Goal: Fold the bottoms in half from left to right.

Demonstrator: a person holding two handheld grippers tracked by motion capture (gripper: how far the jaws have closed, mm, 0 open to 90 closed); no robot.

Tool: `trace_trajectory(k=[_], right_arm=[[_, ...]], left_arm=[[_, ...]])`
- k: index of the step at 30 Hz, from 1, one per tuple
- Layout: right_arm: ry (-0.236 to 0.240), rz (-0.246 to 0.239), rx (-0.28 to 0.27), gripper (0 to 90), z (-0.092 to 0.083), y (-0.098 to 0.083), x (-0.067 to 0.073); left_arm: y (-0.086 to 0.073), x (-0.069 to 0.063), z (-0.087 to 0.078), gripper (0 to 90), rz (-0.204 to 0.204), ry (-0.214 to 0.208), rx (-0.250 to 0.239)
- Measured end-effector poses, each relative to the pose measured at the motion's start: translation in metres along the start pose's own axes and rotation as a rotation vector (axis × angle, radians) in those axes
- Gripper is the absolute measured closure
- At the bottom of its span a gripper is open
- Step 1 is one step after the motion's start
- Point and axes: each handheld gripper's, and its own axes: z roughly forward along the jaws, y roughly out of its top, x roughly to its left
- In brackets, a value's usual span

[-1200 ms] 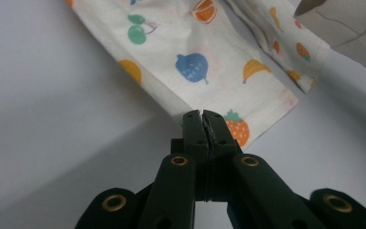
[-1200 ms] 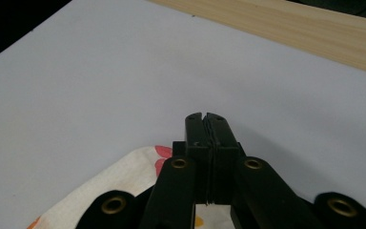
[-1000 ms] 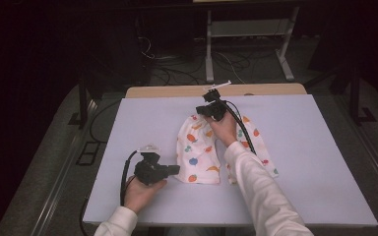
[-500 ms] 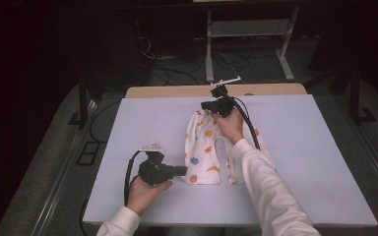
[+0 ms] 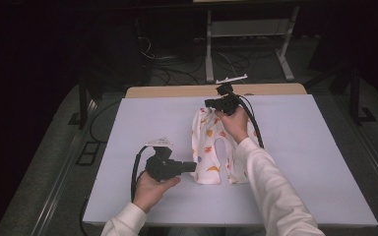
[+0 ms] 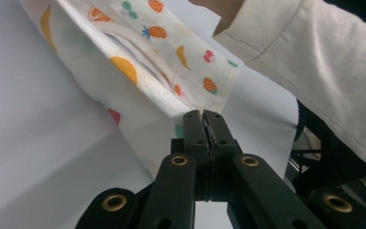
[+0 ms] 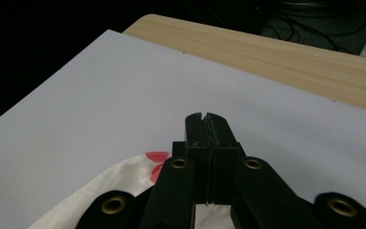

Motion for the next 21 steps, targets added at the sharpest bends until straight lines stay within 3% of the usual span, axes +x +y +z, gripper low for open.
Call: trace_trajectory(k=[4,13,21], right_arm=[[0.018,0.008,-0.012,87.6,-0.005,0.000,-0.004],[0.002,0.026,-0.025,87.6,-0.018,-0.001,-0.016],[0.018,0.043,-0.036,87.6,-0.028,-0.004,-0.031]], left_arm=[[0.005,-0.005,0.005,88.8,0.013,-0.011,0.003],[0.017,-0.018,0.019,88.9,0.040,-0.050,0.012],[0.031,-0.031,0.038,88.8,0.072,-0.081,0.029]])
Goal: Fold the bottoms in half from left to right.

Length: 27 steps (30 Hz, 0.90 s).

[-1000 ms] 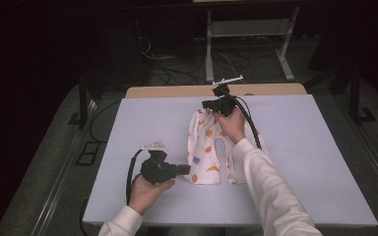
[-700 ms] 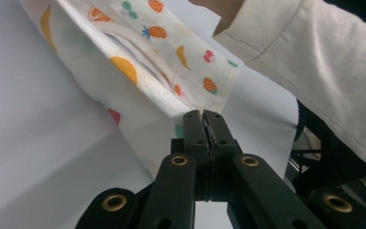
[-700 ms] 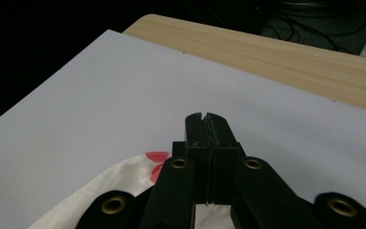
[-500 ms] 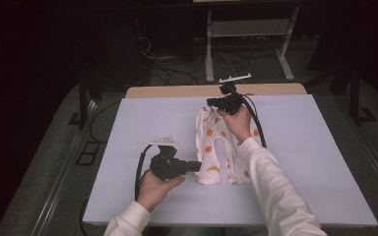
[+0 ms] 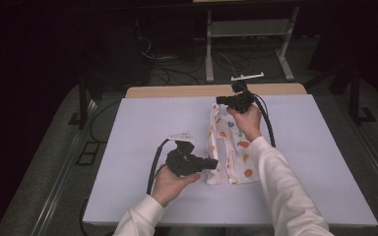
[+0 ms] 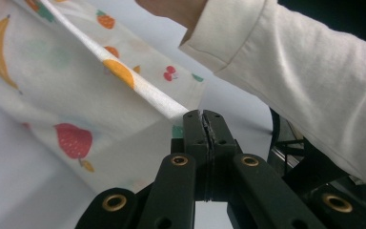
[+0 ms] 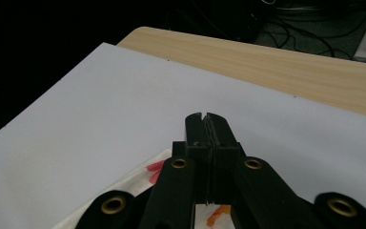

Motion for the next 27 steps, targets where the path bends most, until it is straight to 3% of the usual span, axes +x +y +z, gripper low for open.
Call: trace_trajectory(k=[7,11,17,27], right_arm=[[-0.003,0.029,0.001,87.6,-0.006,-0.004,-0.014],[-0.004,0.088,0.003,87.6,-0.010,-0.007,-0.026],[0.000,0.134,-0.004,87.6,-0.015,-0.007,-0.041],[-0.031,0.115,0.023,87.6,-0.015,-0.009,-0.052]], left_arm=[[0.009,-0.007,0.020,88.9,0.010,-0.023,0.011],[0.018,-0.011,0.030,88.9,0.027,-0.030,0.034],[0.030,-0.014,0.043,88.8,0.036,-0.037,0.045],[0.036,-0.015,0.067,88.8,0.030,-0.058,0.062]])
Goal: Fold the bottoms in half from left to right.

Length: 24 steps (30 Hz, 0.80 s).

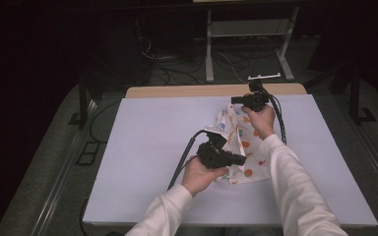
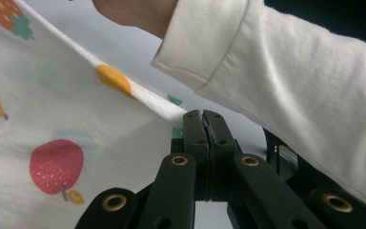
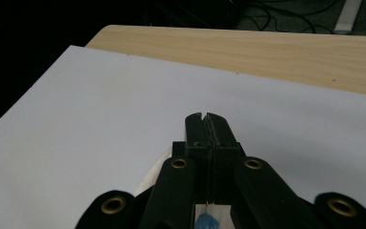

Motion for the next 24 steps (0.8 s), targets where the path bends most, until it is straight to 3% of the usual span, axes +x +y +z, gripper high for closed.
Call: trace_trajectory(k=[16,24], right_arm=[[0.008,-0.091,0.046,87.5,-0.002,-0.006,-0.025],[0.006,-0.093,0.043,87.4,-0.005,-0.013,-0.038]], left_arm=[[0.003,0.000,0.047,88.8,-0.008,-0.013,0.031],[0.002,0.004,0.066,88.8,-0.032,-0.008,0.054]])
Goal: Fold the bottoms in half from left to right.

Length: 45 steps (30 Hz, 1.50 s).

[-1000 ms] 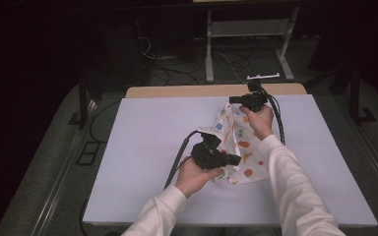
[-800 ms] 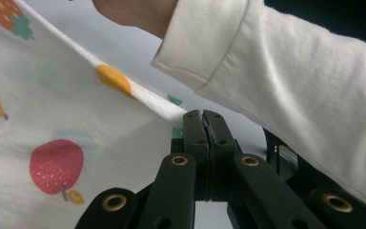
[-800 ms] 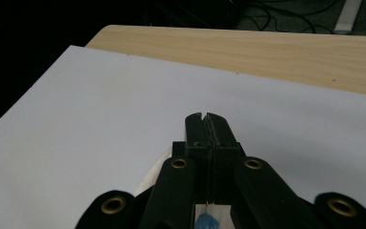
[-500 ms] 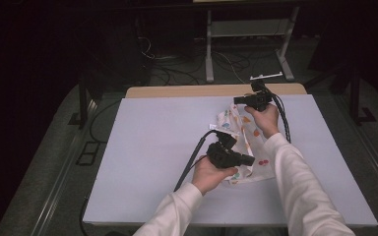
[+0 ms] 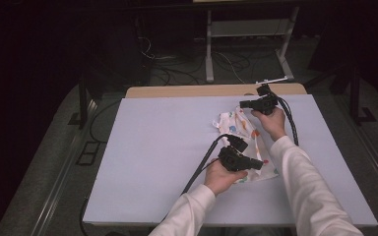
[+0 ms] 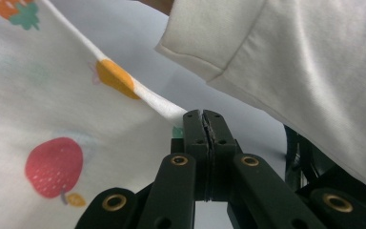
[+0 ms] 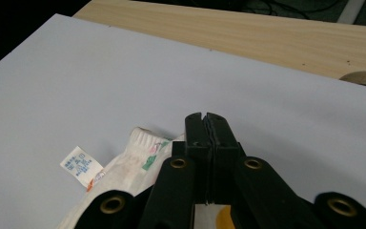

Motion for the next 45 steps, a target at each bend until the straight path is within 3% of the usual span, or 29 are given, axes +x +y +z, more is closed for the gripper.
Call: trace_trajectory(k=[14,38,41,45], right_arm=[[0.028,-0.026,0.000,87.3,0.007,-0.011,-0.015],[-0.004,-0.052,0.022,85.9,0.010,-0.012,-0.016],[-0.013,-0.013,0.028,74.7,0.008,-0.013,-0.017],[-0.046,-0.022,0.008,56.3,0.000,-0.013,-0.014]], left_arm=[[0.003,0.002,0.035,88.8,-0.022,0.022,0.031],[0.006,0.004,0.062,88.3,-0.067,0.039,0.034],[0.005,0.005,0.064,85.9,-0.073,0.042,0.032],[0.003,0.001,0.065,60.4,-0.052,0.040,0.003]])
